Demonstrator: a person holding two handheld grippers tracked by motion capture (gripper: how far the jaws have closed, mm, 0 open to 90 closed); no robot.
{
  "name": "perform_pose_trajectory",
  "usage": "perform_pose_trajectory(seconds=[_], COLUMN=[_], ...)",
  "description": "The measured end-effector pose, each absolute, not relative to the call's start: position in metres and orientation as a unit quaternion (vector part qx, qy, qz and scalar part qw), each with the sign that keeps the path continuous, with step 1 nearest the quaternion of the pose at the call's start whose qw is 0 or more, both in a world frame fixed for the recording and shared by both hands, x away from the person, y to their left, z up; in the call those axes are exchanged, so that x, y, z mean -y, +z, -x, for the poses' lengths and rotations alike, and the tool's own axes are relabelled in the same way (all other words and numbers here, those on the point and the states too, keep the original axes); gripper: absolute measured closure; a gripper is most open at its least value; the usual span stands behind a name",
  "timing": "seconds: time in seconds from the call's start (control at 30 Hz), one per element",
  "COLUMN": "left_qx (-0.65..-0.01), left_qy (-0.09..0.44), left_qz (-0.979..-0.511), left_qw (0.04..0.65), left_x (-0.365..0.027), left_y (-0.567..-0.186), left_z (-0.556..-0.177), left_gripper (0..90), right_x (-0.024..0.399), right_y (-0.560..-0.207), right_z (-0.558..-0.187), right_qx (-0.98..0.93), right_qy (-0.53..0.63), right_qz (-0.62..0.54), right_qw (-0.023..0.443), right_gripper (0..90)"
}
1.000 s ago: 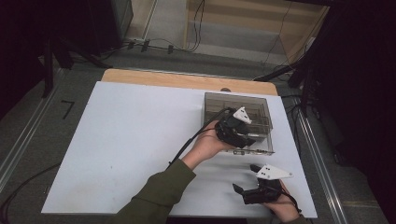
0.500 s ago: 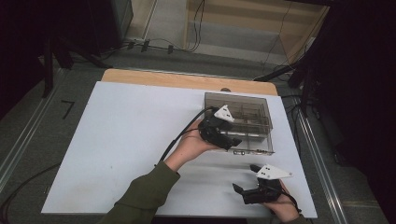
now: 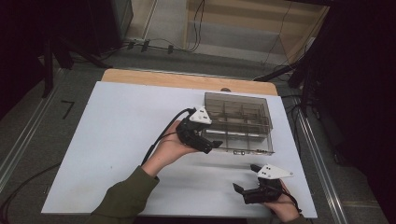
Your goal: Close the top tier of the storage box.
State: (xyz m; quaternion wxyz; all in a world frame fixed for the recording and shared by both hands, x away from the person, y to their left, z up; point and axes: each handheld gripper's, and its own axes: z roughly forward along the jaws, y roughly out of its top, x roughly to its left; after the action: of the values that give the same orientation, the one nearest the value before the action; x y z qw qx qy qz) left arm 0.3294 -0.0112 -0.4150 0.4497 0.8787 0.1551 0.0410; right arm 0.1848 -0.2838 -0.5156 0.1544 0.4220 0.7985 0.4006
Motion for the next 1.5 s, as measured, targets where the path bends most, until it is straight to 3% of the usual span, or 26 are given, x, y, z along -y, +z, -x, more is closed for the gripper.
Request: perform_pose_trajectory(seconds=[1.0, 1.23, 1.37, 1.5], left_qx=[-0.236, -0.251, -0.258, -0.263], left_qy=[0.099, 0.112, 0.119, 0.12], left_qz=[-0.858, -0.852, -0.85, -0.845], left_qw=[0.445, 0.446, 0.444, 0.449], left_x=[-0.105, -0.131, -0.144, -0.153], left_y=[-0.457, -0.466, -0.47, -0.473], left_z=[-0.298, -0.282, -0.273, -0.264], left_gripper=[1.1, 0.0, 0.0, 0.0], right_x=[0.286, 0.289, 0.29, 0.292], right_y=[-0.511, -0.508, -0.505, -0.502], right_z=[-0.186, -0.184, -0.183, -0.183], right_qx=[-0.81, -0.804, -0.802, -0.799], right_qy=[0.388, 0.397, 0.4, 0.404], right_qz=[-0.418, -0.422, -0.424, -0.425], right_qw=[0.131, 0.131, 0.132, 0.131], right_gripper=[1.1, 13.9, 25.8, 44.5])
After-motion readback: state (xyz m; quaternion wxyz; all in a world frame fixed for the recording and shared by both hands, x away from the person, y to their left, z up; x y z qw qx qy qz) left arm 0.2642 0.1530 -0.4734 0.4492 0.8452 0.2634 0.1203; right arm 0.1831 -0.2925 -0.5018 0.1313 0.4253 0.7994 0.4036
